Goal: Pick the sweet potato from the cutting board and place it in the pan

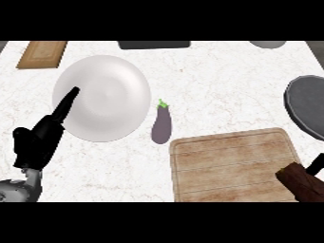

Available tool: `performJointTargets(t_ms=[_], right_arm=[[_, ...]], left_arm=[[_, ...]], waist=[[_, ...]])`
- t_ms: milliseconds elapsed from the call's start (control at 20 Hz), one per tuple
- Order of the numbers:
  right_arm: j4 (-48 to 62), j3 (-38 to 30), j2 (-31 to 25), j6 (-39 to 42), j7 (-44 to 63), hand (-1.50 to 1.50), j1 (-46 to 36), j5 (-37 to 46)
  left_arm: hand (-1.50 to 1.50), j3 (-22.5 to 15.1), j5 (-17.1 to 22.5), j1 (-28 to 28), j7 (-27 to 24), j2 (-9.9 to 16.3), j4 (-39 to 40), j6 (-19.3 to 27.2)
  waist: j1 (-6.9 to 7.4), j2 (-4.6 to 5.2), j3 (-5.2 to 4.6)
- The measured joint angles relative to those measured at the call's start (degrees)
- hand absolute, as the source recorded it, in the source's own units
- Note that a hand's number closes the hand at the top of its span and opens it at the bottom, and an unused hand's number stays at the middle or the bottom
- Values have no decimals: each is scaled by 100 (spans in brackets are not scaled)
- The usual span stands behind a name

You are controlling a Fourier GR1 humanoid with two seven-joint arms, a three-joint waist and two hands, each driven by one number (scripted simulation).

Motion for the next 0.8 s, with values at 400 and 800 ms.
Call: performJointTargets(t_ms=[400, 800], right_arm=[[2210, -1382, -137, -385, -1664, 150, -689, -960], [4999, -1917, -358, -894, -2954, 150, -2177, -882]], left_arm=[[0, -4, -159, -236, 60, -155, 104, -123], [0, 93, -288, -233, -36, -298, 218, -288]], waist=[[201, 40, -13], [272, 52, -17]])
